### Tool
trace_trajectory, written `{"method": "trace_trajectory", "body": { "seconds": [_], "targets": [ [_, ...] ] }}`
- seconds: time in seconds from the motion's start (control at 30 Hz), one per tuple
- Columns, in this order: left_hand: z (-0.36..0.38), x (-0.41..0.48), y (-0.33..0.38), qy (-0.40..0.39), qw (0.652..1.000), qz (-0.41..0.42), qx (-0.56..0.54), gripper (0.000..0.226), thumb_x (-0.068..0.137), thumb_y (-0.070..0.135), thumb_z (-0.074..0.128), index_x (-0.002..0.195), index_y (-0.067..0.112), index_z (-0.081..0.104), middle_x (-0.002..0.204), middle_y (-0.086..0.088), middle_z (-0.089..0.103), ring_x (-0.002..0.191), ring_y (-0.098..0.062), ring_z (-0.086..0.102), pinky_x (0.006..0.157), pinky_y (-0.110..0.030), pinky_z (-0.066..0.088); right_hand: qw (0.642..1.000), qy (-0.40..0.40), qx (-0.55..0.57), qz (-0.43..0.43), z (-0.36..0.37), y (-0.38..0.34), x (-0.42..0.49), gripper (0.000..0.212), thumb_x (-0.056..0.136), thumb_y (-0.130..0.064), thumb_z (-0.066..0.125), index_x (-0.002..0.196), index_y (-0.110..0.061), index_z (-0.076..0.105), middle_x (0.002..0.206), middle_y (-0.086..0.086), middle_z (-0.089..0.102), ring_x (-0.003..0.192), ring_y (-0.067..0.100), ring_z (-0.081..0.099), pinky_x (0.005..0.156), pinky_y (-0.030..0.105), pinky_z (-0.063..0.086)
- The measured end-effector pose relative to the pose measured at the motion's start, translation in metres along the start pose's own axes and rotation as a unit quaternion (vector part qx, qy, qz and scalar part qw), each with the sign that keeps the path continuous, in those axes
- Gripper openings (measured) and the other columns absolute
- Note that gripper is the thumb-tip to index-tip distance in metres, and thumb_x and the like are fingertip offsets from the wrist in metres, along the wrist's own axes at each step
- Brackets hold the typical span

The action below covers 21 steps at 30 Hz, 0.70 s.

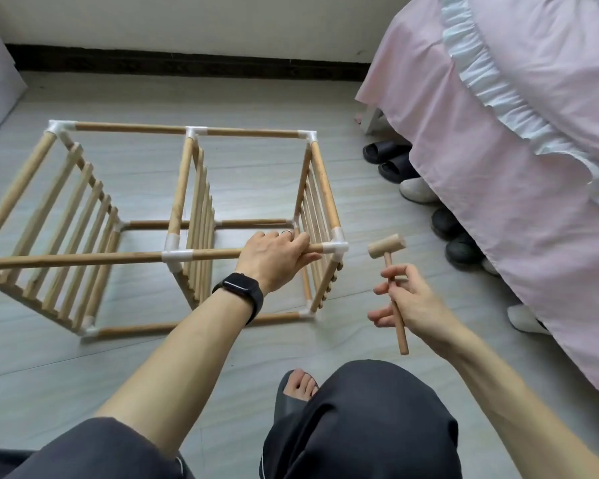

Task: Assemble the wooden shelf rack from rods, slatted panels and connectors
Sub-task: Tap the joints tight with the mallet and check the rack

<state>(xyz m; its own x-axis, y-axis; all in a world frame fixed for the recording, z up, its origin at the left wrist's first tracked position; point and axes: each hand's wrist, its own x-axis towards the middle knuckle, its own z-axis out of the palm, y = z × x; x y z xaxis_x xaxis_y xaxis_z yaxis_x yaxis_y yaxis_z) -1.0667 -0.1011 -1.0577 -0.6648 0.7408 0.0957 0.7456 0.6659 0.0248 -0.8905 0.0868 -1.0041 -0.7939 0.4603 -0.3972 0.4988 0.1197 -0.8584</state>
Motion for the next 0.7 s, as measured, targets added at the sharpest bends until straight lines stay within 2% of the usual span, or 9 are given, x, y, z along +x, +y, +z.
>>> {"method": "trace_trajectory", "body": {
  "seconds": [0.1, 0.2, 0.3, 0.4, 0.47, 0.53, 0.57, 0.63, 0.7],
  "targets": [
    [-0.002, 0.003, -0.010, -0.002, 1.000, -0.001, -0.010, 0.052, 0.096, 0.067, 0.016, 0.102, 0.024, 0.045, 0.086, 0.002, 0.056, 0.068, -0.020, 0.044, 0.059, -0.034, 0.030, 0.969, 0.074, -0.190, -0.136, -0.001, -0.004, 0.007, 0.013, 0.107, -0.023, 0.039, 0.117, -0.031, 0.039, 0.094, -0.006, 0.069, 0.063, 0.004, 0.061, 0.058, 0.019, 0.043],
    [0.000, 0.005, -0.021, 0.009, 1.000, -0.003, 0.001, 0.055, 0.095, 0.067, 0.015, 0.105, 0.023, 0.047, 0.095, -0.002, 0.062, 0.079, -0.024, 0.055, 0.062, -0.034, 0.031, 0.911, 0.065, -0.361, -0.187, 0.000, -0.012, 0.017, 0.014, 0.104, -0.033, 0.044, 0.110, -0.030, 0.056, 0.077, -0.010, 0.068, 0.080, 0.014, 0.064, 0.068, 0.032, 0.039],
    [0.002, 0.004, -0.028, 0.017, 1.000, -0.006, 0.018, 0.062, 0.094, 0.067, 0.011, 0.113, 0.022, 0.049, 0.103, -0.004, 0.064, 0.092, -0.026, 0.058, 0.068, -0.035, 0.031, 0.901, 0.115, -0.303, -0.287, 0.010, -0.026, 0.020, 0.016, 0.103, -0.038, 0.046, 0.097, -0.033, 0.059, 0.067, -0.010, 0.064, 0.063, 0.007, 0.060, 0.055, 0.021, 0.039],
    [0.004, 0.003, -0.030, 0.016, 1.000, -0.009, 0.014, 0.057, 0.097, 0.066, 0.015, 0.114, 0.023, 0.049, 0.104, -0.003, 0.064, 0.094, -0.025, 0.058, 0.070, -0.035, 0.031, 0.884, 0.188, -0.165, -0.395, 0.028, -0.030, 0.016, 0.022, 0.106, -0.034, 0.039, 0.106, -0.023, 0.059, 0.063, -0.003, 0.056, 0.051, 0.012, 0.053, 0.048, 0.015, 0.034],
    [0.005, 0.003, -0.031, 0.016, 1.000, -0.012, 0.010, 0.052, 0.099, 0.064, 0.018, 0.113, 0.023, 0.048, 0.105, -0.003, 0.064, 0.094, -0.024, 0.058, 0.070, -0.035, 0.032, 0.876, 0.161, -0.274, -0.363, 0.038, -0.024, 0.019, 0.027, 0.108, -0.030, 0.035, 0.108, -0.014, 0.058, 0.064, -0.005, 0.055, 0.056, 0.013, 0.055, 0.055, 0.024, 0.040],
    [0.006, 0.002, -0.030, 0.018, 1.000, -0.013, 0.010, 0.052, 0.099, 0.064, 0.018, 0.112, 0.023, 0.047, 0.106, -0.003, 0.063, 0.094, -0.025, 0.059, 0.070, -0.035, 0.032, 0.862, 0.094, -0.433, -0.246, 0.036, -0.018, 0.025, 0.030, 0.108, -0.034, 0.032, 0.107, -0.017, 0.057, 0.076, 0.005, 0.066, 0.075, 0.032, 0.063, 0.063, 0.039, 0.040],
    [0.007, 0.003, -0.031, 0.021, 1.000, -0.013, 0.012, 0.052, 0.099, 0.064, 0.017, 0.112, 0.023, 0.047, 0.106, -0.003, 0.064, 0.094, -0.025, 0.059, 0.070, -0.035, 0.032, 0.865, 0.102, -0.429, -0.240, 0.032, -0.019, 0.028, 0.030, 0.108, -0.037, 0.033, 0.105, -0.022, 0.058, 0.075, 0.003, 0.067, 0.075, 0.032, 0.064, 0.061, 0.039, 0.039],
    [0.008, 0.003, -0.032, 0.024, 1.000, -0.016, 0.012, 0.052, 0.099, 0.064, 0.018, 0.112, 0.023, 0.047, 0.107, -0.003, 0.064, 0.096, -0.026, 0.059, 0.071, -0.035, 0.032, 0.884, 0.162, -0.285, -0.333, 0.029, -0.031, 0.026, 0.029, 0.106, -0.041, 0.034, 0.104, -0.027, 0.059, 0.063, -0.005, 0.061, 0.060, 0.014, 0.059, 0.055, 0.031, 0.039],
    [0.009, 0.004, -0.032, 0.026, 1.000, -0.013, 0.010, 0.052, 0.100, 0.064, 0.019, 0.112, 0.022, 0.048, 0.108, -0.004, 0.064, 0.097, -0.027, 0.060, 0.071, -0.035, 0.032, 0.871, 0.197, -0.202, -0.402, 0.032, -0.035, 0.024, 0.027, 0.108, -0.034, 0.035, 0.107, -0.021, 0.059, 0.060, -0.002, 0.056, 0.055, 0.016, 0.055, 0.052, 0.027, 0.038]
  ]
}}
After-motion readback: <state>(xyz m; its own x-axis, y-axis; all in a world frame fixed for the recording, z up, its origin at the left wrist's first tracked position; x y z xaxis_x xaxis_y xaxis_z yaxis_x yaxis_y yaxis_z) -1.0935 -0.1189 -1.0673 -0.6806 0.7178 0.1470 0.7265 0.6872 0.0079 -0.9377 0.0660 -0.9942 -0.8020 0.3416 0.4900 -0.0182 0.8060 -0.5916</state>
